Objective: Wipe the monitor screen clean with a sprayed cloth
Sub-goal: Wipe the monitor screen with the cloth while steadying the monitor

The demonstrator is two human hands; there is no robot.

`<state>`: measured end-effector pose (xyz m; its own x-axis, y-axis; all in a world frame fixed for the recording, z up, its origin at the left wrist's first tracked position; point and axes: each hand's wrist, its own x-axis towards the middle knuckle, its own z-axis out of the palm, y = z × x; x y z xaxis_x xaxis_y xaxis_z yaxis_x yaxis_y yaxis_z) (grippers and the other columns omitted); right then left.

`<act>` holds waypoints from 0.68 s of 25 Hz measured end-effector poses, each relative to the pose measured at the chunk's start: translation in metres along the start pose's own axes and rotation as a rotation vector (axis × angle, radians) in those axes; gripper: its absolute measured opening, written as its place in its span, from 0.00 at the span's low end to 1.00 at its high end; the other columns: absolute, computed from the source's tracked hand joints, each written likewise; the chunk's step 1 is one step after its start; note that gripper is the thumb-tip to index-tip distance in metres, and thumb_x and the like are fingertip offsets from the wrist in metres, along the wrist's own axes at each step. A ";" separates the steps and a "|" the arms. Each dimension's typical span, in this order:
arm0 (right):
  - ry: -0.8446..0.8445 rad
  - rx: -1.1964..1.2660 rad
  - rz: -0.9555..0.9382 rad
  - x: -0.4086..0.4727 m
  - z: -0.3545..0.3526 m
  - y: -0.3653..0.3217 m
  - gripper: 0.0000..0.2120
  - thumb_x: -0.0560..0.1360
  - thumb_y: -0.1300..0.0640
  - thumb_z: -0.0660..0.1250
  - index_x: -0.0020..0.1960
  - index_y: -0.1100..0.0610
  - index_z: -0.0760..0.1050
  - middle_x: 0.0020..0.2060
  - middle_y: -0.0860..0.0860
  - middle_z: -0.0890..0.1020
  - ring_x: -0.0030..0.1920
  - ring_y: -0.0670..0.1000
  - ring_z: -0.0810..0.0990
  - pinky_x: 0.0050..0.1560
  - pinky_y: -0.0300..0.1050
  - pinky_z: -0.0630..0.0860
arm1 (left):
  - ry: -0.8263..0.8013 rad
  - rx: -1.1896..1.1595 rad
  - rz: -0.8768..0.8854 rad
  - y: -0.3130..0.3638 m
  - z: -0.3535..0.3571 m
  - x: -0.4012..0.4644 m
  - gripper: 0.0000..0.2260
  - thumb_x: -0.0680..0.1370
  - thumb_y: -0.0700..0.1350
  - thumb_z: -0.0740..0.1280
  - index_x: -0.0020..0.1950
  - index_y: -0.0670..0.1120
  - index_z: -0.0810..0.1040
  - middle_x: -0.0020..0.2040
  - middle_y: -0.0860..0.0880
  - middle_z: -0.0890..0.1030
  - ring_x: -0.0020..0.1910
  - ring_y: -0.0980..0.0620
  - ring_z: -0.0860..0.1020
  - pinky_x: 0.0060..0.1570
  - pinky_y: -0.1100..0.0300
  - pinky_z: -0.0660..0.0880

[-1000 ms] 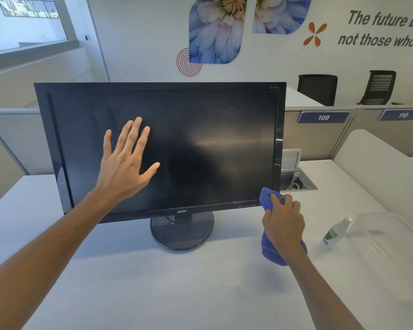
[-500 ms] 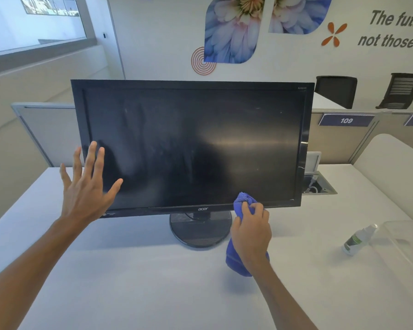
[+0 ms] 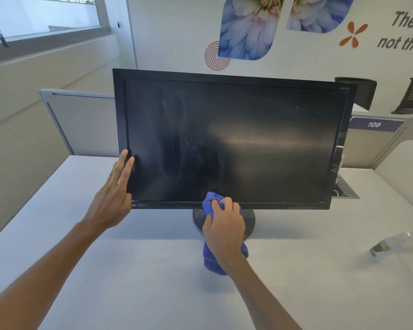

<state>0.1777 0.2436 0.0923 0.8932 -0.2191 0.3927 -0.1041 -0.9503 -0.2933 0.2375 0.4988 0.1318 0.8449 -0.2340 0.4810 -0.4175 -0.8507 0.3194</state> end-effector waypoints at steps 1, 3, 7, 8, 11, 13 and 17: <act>-0.005 0.001 -0.019 0.000 0.001 -0.009 0.13 0.61 0.54 0.79 0.43 0.55 0.81 0.39 0.51 0.78 0.36 0.51 0.76 0.25 0.40 0.72 | -0.007 -0.004 0.011 -0.003 0.001 -0.002 0.40 0.71 0.28 0.60 0.79 0.47 0.48 0.80 0.54 0.43 0.78 0.45 0.54 0.42 0.53 0.79; -0.030 -0.002 -0.065 -0.001 0.006 -0.029 0.13 0.62 0.53 0.78 0.44 0.55 0.81 0.38 0.50 0.77 0.37 0.50 0.75 0.26 0.41 0.73 | -0.025 -0.014 0.023 -0.008 0.003 -0.008 0.40 0.71 0.28 0.60 0.79 0.47 0.48 0.80 0.54 0.43 0.78 0.46 0.52 0.45 0.54 0.79; -0.094 0.003 -0.171 -0.004 0.013 -0.071 0.09 0.65 0.54 0.74 0.44 0.54 0.79 0.40 0.50 0.76 0.39 0.50 0.74 0.31 0.43 0.75 | -0.069 -0.048 0.048 -0.017 0.008 -0.016 0.40 0.71 0.28 0.58 0.79 0.47 0.48 0.80 0.54 0.43 0.79 0.48 0.48 0.51 0.57 0.76; -0.107 0.010 -0.197 -0.005 0.016 -0.081 0.09 0.66 0.54 0.73 0.45 0.53 0.79 0.41 0.50 0.76 0.41 0.50 0.74 0.33 0.44 0.75 | -0.079 -0.055 0.056 -0.019 0.009 -0.018 0.40 0.71 0.28 0.58 0.79 0.47 0.47 0.80 0.55 0.43 0.79 0.48 0.47 0.53 0.58 0.75; -0.144 0.026 -0.288 -0.005 0.023 -0.110 0.08 0.72 0.52 0.68 0.50 0.53 0.78 0.48 0.51 0.76 0.48 0.52 0.75 0.45 0.47 0.76 | -0.094 -0.078 0.080 -0.025 0.009 -0.021 0.39 0.72 0.27 0.57 0.79 0.48 0.47 0.80 0.55 0.44 0.79 0.49 0.47 0.55 0.61 0.72; -0.212 0.048 -0.350 -0.003 0.025 -0.126 0.10 0.76 0.51 0.64 0.55 0.54 0.77 0.55 0.52 0.75 0.55 0.54 0.73 0.53 0.49 0.73 | -0.108 -0.111 0.066 -0.029 0.007 -0.024 0.40 0.72 0.27 0.57 0.79 0.49 0.47 0.80 0.55 0.46 0.78 0.51 0.48 0.57 0.61 0.73; -0.287 0.071 -0.415 0.005 0.021 -0.143 0.14 0.79 0.50 0.61 0.62 0.55 0.74 0.62 0.54 0.73 0.61 0.55 0.71 0.59 0.50 0.70 | -0.152 -0.150 0.030 -0.036 0.001 -0.030 0.42 0.71 0.27 0.60 0.78 0.51 0.47 0.79 0.55 0.45 0.77 0.48 0.56 0.46 0.73 0.73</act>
<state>0.2061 0.3828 0.1174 0.9381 0.2529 0.2365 0.3062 -0.9249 -0.2256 0.2270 0.5358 0.1052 0.8673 -0.3363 0.3670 -0.4788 -0.7654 0.4301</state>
